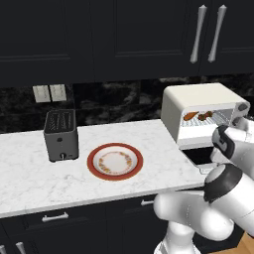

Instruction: Pick up the kebab skewer and baguette bread, and place them inside the toaster oven. Close the toaster oven door and start by setting the timer.

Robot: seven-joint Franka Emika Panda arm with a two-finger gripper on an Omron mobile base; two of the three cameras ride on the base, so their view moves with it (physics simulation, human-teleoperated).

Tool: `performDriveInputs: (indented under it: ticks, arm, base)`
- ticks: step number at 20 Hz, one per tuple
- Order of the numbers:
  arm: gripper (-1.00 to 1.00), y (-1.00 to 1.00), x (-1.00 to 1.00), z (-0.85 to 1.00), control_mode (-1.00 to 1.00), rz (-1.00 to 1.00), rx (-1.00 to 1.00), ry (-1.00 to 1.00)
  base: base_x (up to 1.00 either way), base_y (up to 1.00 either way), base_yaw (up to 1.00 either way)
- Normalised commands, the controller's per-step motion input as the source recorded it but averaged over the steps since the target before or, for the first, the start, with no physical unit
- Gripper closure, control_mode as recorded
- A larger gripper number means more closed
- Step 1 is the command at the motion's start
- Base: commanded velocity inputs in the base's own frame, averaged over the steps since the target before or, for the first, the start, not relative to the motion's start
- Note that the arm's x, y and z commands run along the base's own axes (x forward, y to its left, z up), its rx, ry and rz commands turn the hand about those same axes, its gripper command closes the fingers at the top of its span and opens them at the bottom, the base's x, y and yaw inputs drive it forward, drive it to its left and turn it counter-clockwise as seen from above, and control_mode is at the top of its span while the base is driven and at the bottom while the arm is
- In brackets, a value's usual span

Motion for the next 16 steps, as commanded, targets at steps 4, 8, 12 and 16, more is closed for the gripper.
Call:
performDriveInputs:
  ticks: [4, 8, 12, 16]
  arm:
    - [-1.0, 0.0, 0.12, -0.37, -1.0, 0.47, -0.07, 0.12]
    - [-1.0, 0.0, -0.03, -0.39, -1.0, 0.21, -0.03, 0.04]
    - [-1.0, 0.0, -0.02, -0.36, -1.0, 0.01, -0.03, 0.0]
    - [-1.0, 0.0, 0.09, -0.31, -1.0, 0.0, 0.0, 0.0]
  base:
    - [0.0, 0.0, 0.0]
    - [0.0, 0.0, 0.0]
    - [0.0, 0.0, 0.0]
    - [0.0, 0.0, 0.0]
